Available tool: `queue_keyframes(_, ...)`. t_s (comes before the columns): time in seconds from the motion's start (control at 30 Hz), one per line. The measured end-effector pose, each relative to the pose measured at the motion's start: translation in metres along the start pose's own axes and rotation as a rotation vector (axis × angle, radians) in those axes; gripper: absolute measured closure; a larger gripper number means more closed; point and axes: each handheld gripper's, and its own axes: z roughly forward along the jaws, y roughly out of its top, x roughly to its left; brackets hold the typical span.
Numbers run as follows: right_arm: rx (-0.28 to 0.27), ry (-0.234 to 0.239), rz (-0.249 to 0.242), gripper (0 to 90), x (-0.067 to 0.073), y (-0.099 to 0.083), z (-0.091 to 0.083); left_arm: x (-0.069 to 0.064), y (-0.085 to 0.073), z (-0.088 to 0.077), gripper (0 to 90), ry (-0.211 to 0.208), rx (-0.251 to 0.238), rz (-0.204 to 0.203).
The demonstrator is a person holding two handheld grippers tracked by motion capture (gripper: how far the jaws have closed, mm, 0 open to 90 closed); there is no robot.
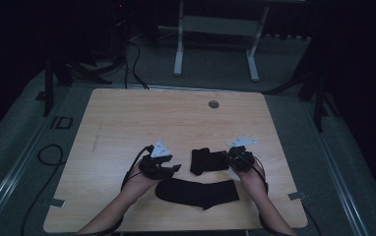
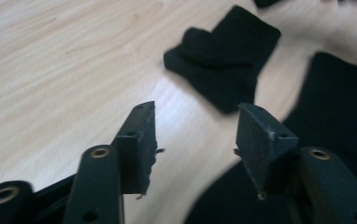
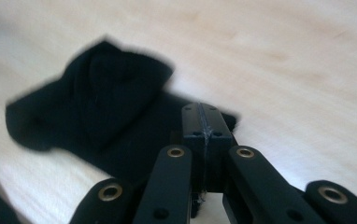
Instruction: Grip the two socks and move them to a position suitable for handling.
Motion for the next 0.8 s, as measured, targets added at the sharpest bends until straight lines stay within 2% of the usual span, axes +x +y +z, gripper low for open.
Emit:
queue_keyframes(0.13, 0.038, 0.001, -0.009, 90.0, 0.001, -0.01, 0.016, 0.002, 0.014, 0.02, 49.6, -0.026, 0.01, -0.019)
queue_keyframes(0.2, 0.035, 0.006, -0.011, 90.0, 0.001, -0.01, 0.017, 0.003, 0.023, 0.031, 49.6, -0.045, 0.014, -0.039)
queue_keyframes(0.27, 0.046, 0.001, -0.027, 90.0, 0.001, -0.009, 0.017, 0.003, 0.032, 0.041, 49.7, -0.039, 0.019, -0.028)
queue_keyframes(0.33, 0.039, 0.001, -0.023, 90.0, 0.001, -0.01, 0.017, 0.003, 0.039, 0.052, 51.4, -0.046, 0.032, -0.028)
queue_keyframes(0.4, 0.036, 0.006, -0.019, 90.0, 0.0, -0.01, 0.017, 0.002, 0.045, 0.066, 52.2, -0.054, 0.07, -0.021)
queue_keyframes(0.47, 0.035, 0.009, -0.017, 90.0, 0.0, -0.011, 0.017, 0.0, 0.048, 0.076, 53.3, -0.033, 0.117, -0.006)
queue_keyframes(0.53, 0.034, 0.007, -0.022, 90.0, 0.0, -0.011, 0.017, -0.001, 0.049, 0.086, 57.5, -0.037, 0.142, -0.006)
queue_keyframes(0.63, 0.034, 0.001, -0.029, 90.0, 0.001, -0.011, 0.016, -0.005, 0.049, 0.092, 68.8, -0.012, 0.146, 0.032)
queue_keyframes(0.67, 0.033, 0.001, -0.03, 90.0, 0.001, -0.011, 0.016, -0.006, 0.049, 0.093, 77.1, -0.002, 0.148, 0.045)
queue_keyframes(0.73, 0.031, 0.0, -0.032, 90.0, 0.001, -0.011, 0.017, -0.007, 0.05, 0.093, 89.0, -0.013, 0.15, 0.045)
queue_keyframes(0.8, 0.03, 0.002, -0.032, 90.0, 0.001, -0.011, 0.017, -0.01, 0.052, 0.089, 89.8, -0.023, 0.145, 0.05)
